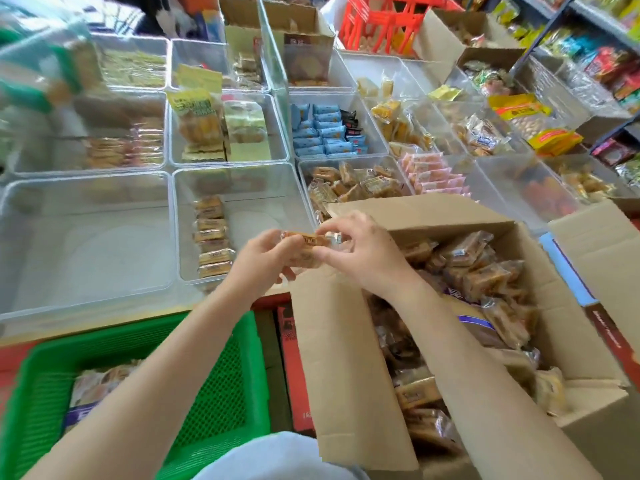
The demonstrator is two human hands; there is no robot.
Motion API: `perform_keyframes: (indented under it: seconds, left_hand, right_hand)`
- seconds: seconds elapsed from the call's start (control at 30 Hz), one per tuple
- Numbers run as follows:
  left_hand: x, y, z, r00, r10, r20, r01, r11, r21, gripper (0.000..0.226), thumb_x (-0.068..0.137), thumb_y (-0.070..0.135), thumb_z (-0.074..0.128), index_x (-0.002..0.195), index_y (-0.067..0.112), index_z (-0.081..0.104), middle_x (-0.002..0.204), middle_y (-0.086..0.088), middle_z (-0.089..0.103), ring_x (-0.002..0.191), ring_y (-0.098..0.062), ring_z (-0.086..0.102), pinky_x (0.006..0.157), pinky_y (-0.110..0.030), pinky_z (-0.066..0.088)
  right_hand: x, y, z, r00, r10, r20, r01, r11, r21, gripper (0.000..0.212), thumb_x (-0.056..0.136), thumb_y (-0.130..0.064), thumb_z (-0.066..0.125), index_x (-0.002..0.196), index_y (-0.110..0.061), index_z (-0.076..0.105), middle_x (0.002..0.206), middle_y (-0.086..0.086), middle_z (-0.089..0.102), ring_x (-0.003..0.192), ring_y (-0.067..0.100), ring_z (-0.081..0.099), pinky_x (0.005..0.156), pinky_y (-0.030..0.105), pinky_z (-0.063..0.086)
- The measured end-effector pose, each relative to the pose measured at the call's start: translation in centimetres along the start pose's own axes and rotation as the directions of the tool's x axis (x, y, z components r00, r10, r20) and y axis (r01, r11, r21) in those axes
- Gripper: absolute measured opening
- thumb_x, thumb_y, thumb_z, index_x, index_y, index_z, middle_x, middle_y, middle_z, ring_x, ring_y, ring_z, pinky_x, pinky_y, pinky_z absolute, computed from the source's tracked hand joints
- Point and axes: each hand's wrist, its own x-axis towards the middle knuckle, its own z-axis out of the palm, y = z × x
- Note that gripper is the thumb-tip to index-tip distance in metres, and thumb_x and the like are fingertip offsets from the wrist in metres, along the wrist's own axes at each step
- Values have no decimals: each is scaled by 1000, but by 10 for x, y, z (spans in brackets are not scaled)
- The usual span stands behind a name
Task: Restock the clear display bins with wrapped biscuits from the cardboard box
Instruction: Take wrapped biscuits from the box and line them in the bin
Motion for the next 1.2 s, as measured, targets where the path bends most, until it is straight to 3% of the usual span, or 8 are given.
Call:
perform_keyframes:
  seconds: [0.13,0.23,0.33,0.43,0.57,0.87,1.0,1.2]
  left_hand:
    - [21,-26,-34,998,-43,44,43,999,12,24,106,32,48,96,15,62,87,-10,69,60,-16,62,54,-30,45]
    - [37,-51,-58,998,-37,-50,36,999,-30,25,107,36,41,106,22,62,100,-3,69,86,-18,65,71,-34,50]
    - [57,-100,-94,968,79,-240,16,929,370,55,99,53,46,142,18,50,148,-6,47,134,-22,45,111,-46,38]
    - [57,-154,-121,976,42,-214,128,684,718,81,98,62,42,160,15,20,169,-9,5,156,-24,6,126,-46,11]
    - [46,-189,-120,981,61,-182,129,491,861,92,93,75,3,161,14,16,168,-11,0,155,-28,10,123,-50,19]
    - [48,-196,-119,979,119,-168,98,452,887,81,97,69,15,156,17,35,166,-15,16,151,-31,26,114,-49,32]
    - [49,-196,-119,973,152,-175,92,440,893,78,97,68,19,152,17,43,165,-16,20,150,-32,29,113,-49,31]
    - [51,-200,-118,968,188,-168,79,407,910,77,98,67,20,152,17,44,165,-19,20,149,-35,30,108,-50,31]
  right_hand:
    - [48,-24,43,971,-115,210,162,961,-226,32,91,-36,70,121,-28,65,110,-3,62,99,17,59,87,41,53]
    - [85,-32,70,954,-57,295,156,933,-324,29,95,-37,64,123,-28,57,113,-1,62,98,21,60,85,44,53]
    - [120,-28,99,950,15,312,113,915,-388,31,98,-38,60,125,-26,52,115,3,58,98,26,59,82,40,51]
    - [150,-15,133,932,120,343,56,885,-462,30,97,-34,63,124,-27,53,109,3,51,96,29,59,79,37,48]
    - [175,1,182,865,236,442,58,828,-557,32,93,-31,68,123,-27,58,109,2,48,101,31,60,76,32,41]
    - [194,13,219,604,443,662,-17,838,-545,43,94,-46,66,126,-18,62,127,3,63,114,23,57,92,32,45]
    - [194,26,209,632,472,615,-102,837,-538,44,89,-45,72,124,-19,67,116,1,66,104,20,59,85,28,44]
    - [193,27,218,591,497,636,-155,843,-515,47,98,-42,59,141,-23,57,146,1,55,133,22,50,112,33,38]
